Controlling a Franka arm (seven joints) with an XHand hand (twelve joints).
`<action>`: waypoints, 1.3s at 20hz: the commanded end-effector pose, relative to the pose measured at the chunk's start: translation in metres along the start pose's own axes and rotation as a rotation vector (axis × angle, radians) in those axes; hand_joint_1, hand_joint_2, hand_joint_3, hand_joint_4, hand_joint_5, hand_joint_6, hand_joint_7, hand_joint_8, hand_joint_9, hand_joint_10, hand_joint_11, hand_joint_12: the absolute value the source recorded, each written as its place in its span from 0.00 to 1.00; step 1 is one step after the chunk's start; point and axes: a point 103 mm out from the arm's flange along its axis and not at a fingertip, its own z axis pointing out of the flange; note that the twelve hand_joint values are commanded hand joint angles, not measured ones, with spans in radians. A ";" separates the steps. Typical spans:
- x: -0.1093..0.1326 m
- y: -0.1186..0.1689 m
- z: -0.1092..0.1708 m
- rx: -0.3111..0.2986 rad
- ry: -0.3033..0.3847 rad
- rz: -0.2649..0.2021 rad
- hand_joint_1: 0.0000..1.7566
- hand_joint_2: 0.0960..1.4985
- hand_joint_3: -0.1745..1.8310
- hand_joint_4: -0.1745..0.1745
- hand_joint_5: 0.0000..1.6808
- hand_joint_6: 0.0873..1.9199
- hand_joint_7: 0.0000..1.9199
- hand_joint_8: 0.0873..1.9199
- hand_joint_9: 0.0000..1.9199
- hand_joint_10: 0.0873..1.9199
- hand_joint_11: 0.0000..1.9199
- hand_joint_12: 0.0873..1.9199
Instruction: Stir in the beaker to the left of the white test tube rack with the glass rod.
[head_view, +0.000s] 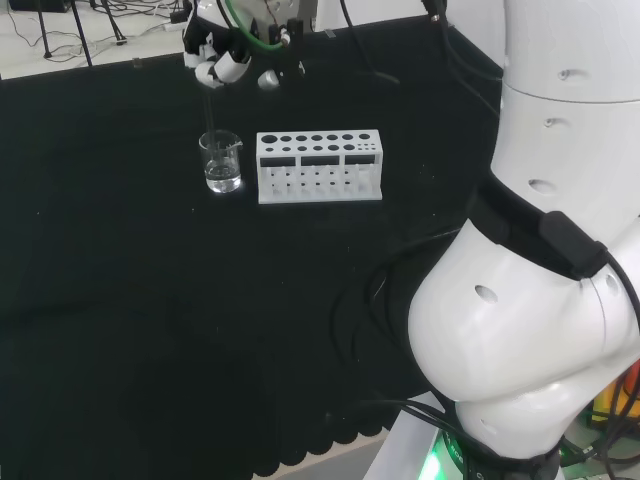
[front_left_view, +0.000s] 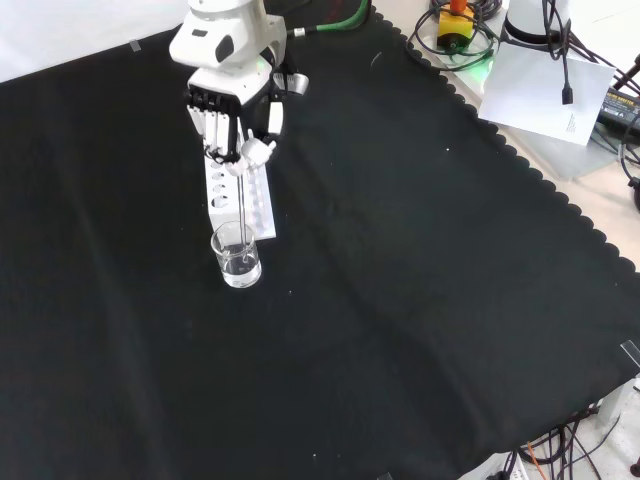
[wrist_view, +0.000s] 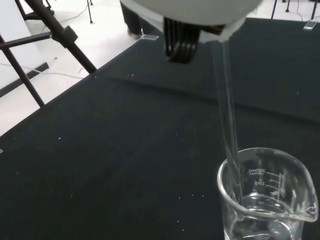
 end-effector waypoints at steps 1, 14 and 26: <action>0.001 0.005 0.010 0.017 0.005 -0.004 0.75 0.42 0.46 0.00 0.68 0.30 0.58 0.65 0.82 0.50 0.85 0.44; -0.023 0.019 0.015 0.014 0.013 0.014 0.75 0.42 0.46 0.00 0.68 0.30 0.58 0.65 0.82 0.50 0.85 0.44; -0.028 -0.010 0.016 0.019 -0.004 0.043 0.75 0.42 0.46 0.00 0.68 0.30 0.58 0.65 0.82 0.50 0.85 0.44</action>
